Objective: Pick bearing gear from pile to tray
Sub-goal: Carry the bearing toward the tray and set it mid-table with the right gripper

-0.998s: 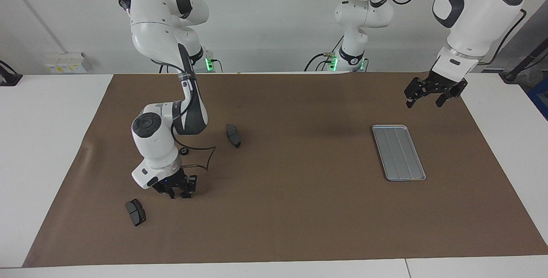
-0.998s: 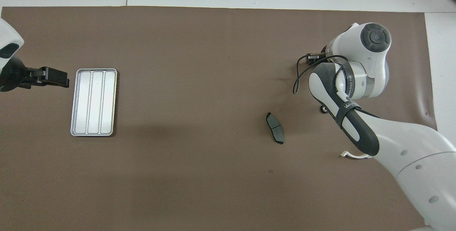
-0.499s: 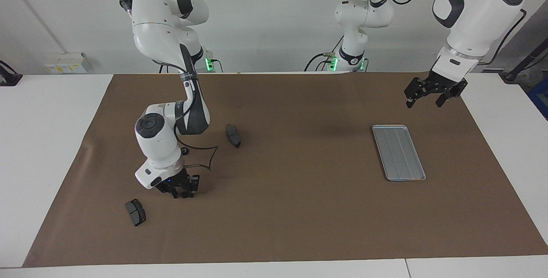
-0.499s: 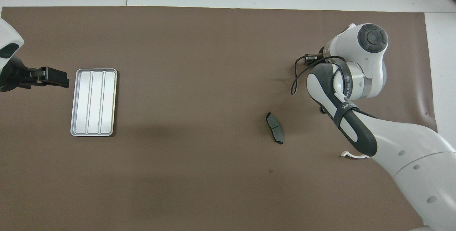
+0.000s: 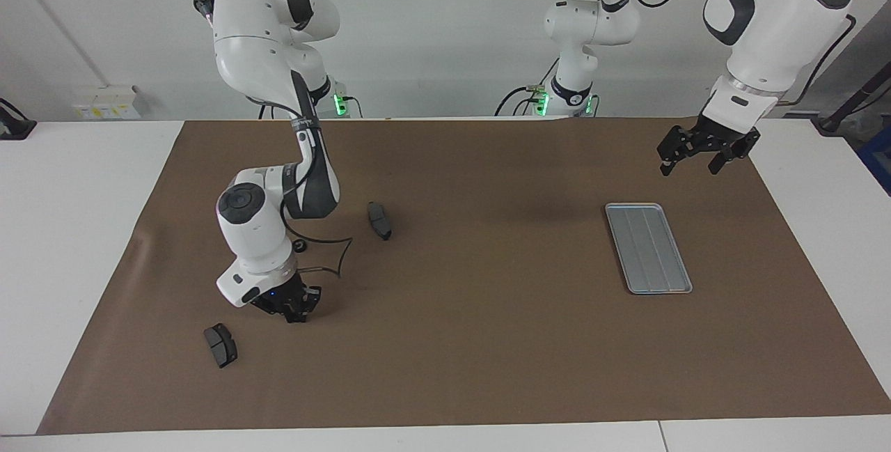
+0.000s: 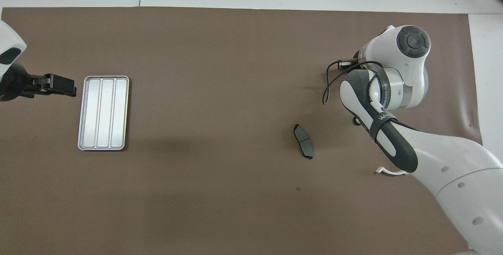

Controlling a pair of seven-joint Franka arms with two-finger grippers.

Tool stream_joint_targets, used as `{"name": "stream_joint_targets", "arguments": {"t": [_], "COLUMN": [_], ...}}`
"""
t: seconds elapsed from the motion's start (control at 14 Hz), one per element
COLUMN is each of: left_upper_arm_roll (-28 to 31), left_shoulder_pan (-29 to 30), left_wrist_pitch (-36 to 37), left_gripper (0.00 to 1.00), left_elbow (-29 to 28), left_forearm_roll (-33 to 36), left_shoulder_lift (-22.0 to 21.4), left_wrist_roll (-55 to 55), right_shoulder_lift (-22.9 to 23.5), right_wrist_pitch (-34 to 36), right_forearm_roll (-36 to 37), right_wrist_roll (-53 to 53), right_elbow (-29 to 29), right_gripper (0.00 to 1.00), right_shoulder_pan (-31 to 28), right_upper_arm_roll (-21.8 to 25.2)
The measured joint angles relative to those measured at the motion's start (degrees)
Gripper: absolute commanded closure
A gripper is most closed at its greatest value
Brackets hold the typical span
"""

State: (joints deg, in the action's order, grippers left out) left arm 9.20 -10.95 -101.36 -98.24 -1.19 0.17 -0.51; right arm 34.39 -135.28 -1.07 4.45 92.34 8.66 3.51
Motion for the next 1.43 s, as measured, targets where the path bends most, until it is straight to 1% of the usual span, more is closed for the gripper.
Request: {"name": "stream_joint_targets", "arguments": {"t": [0.21, 0.36, 0.57, 0.71, 0.93, 1.14, 1.28, 1.43], "left_upper_arm_roll": [0.00, 0.00, 0.00, 0.00, 0.00, 0.00, 0.00, 0.00], "left_shoulder_pan": [0.00, 0.00, 0.00, 0.00, 0.00, 0.00, 0.00, 0.00], "left_wrist_pitch": [0.00, 0.00, 0.00, 0.00, 0.00, 0.00, 0.00, 0.00], "left_gripper": [0.00, 0.00, 0.00, 0.00, 0.00, 0.00, 0.00, 0.00], "left_elbow": [0.00, 0.00, 0.00, 0.00, 0.00, 0.00, 0.00, 0.00], "left_forearm_roll": [0.00, 0.00, 0.00, 0.00, 0.00, 0.00, 0.00, 0.00], "left_shoulder_lift": [0.00, 0.00, 0.00, 0.00, 0.00, 0.00, 0.00, 0.00], "left_wrist_roll": [0.00, 0.00, 0.00, 0.00, 0.00, 0.00, 0.00, 0.00], "right_shoulder_lift": [-0.77, -3.04, -6.60, -7.00, -6.44, -3.32, -1.08, 0.33], "right_wrist_pitch": [3.86, 6.37, 9.33, 8.63, 5.02, 0.91, -1.44, -2.37], "right_forearm_roll": [-0.10, -0.10, -0.11, -0.11, -0.11, -0.02, 0.01, 0.01], "right_wrist_roll": [1.37, 5.89, 16.18, 24.44, 34.97, 45.19, 49.37, 51.49], "right_elbow": [-2.64, -3.60, -3.76, -3.74, -3.54, -3.65, -4.02, -4.27], "right_gripper": [1.00, 1.00, 1.00, 1.00, 1.00, 1.00, 1.00, 1.00], "right_shoulder_pan": [0.27, 1.30, 6.47, 10.76, 15.99, 21.88, 24.92, 26.77], "right_upper_arm_roll": [-0.22, -0.39, -0.69, -0.75, -0.81, -0.82, -0.77, -0.75]}}
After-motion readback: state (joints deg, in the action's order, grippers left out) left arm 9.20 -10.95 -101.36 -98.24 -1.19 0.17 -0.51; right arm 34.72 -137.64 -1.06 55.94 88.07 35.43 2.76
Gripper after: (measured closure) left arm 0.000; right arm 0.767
